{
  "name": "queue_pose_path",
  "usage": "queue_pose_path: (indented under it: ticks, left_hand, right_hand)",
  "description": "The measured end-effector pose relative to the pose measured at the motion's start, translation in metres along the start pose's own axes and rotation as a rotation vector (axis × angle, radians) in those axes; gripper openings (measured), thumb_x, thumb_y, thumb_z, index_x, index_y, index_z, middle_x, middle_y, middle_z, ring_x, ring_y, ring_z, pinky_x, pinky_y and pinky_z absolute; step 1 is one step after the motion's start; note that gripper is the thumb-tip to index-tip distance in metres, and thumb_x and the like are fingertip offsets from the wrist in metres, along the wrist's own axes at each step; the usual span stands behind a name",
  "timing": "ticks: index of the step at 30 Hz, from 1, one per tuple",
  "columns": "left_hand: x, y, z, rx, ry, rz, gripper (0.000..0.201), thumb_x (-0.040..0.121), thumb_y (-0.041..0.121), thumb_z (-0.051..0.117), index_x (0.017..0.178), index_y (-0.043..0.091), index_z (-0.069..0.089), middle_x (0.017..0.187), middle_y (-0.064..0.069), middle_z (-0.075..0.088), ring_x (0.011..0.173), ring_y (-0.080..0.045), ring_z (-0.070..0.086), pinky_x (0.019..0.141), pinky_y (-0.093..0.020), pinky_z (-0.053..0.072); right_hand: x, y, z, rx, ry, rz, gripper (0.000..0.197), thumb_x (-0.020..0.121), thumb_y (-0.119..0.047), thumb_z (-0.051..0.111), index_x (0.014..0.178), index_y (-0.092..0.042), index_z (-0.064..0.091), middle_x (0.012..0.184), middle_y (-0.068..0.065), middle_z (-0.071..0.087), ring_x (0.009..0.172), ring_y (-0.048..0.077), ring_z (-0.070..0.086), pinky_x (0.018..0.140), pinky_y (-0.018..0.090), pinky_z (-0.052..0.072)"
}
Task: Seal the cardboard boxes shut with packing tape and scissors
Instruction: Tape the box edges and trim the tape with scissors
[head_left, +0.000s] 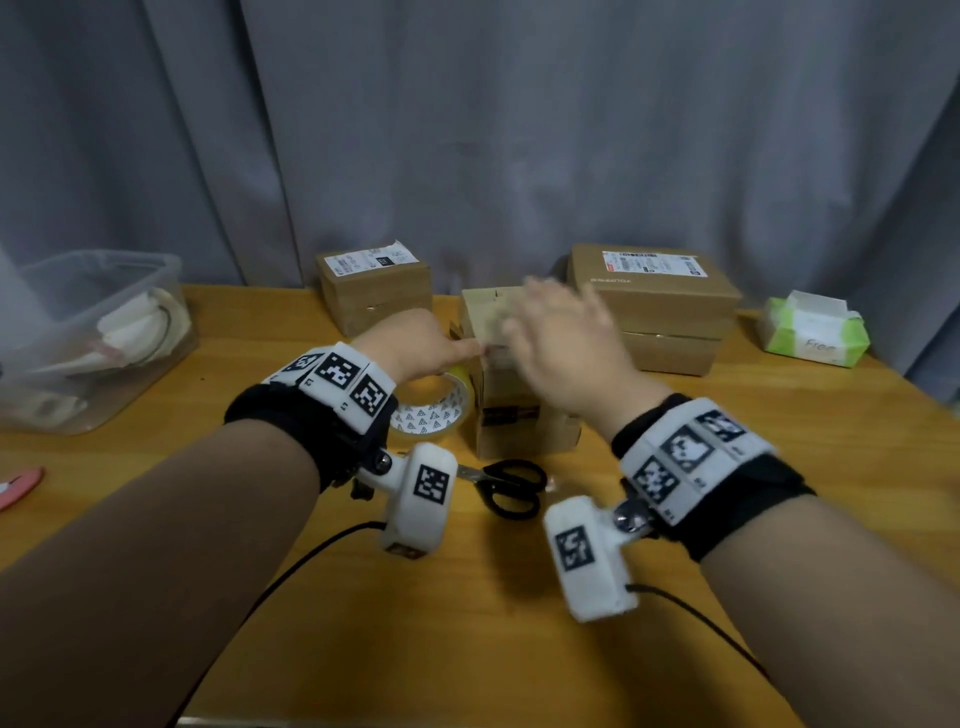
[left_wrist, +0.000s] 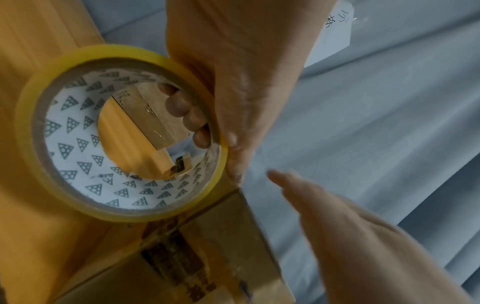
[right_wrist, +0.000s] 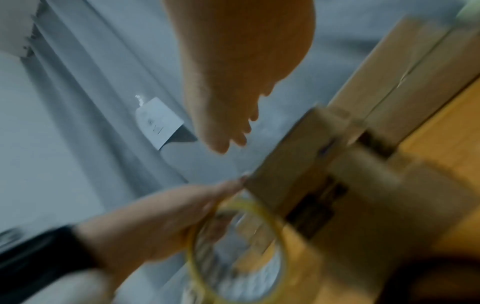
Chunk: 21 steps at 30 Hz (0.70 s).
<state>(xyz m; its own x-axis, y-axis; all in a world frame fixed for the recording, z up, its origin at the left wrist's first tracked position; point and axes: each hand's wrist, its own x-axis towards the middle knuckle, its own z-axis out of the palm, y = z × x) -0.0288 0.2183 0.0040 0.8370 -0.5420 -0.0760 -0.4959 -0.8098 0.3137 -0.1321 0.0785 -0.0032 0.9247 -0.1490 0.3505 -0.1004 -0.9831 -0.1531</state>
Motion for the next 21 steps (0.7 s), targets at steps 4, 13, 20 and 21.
queue_pose_path:
  ticks: [4,13,20,21]
  left_hand:
    - [-0.002,-0.002,0.001,-0.092,0.010,-0.023,0.059,0.087,0.058,0.052,0.050,0.013,0.044,0.052,-0.002,0.045,0.052,-0.016,0.043,0.051,-0.028,0.030]
    - [-0.010,0.028,0.012,-0.143,0.034,0.021,0.057,0.097,0.045,0.041,0.105,-0.007,0.063,0.101,-0.025,0.064,0.101,-0.039,0.058,0.072,-0.034,0.043]
    - [-0.010,0.004,0.018,-0.545,-0.023,0.056,0.035,0.095,0.034,0.052,0.079,0.007,0.067,0.076,-0.005,0.067,0.077,-0.020,0.061,0.069,-0.030,0.046]
    - [-0.014,-0.001,0.016,-0.646,-0.027,0.039,0.028,0.093,0.031,0.055,0.084,0.009,0.070,0.080,-0.002,0.070,0.076,-0.016,0.063,0.072,-0.026,0.049]
  right_hand:
    - [-0.005,-0.010,0.020,-0.002,-0.353,-0.046,0.063,0.099,-0.057,0.009,0.154,-0.026,0.007,0.161,-0.009,0.007,0.148,0.012,0.004,0.118,0.046,-0.006]
    - [0.031,0.019,-0.007,-0.066,-0.484,0.137,0.056,0.103,-0.044,0.008,0.149,-0.024,0.031,0.159,-0.001,0.021,0.147,0.024,0.012,0.114,0.055,-0.006]
    - [0.029,0.015,0.027,0.065,-0.391,0.147,0.051,0.102,-0.046,0.011,0.152,-0.039,0.012,0.161,-0.007,0.004,0.148,0.017,0.001,0.118,0.044,-0.006]
    - [0.029,0.014,0.026,0.071,-0.378,0.155,0.051,0.102,-0.047,0.012,0.152,-0.037,0.012,0.161,-0.007,0.004,0.148,0.017,0.002,0.118,0.044,-0.005]
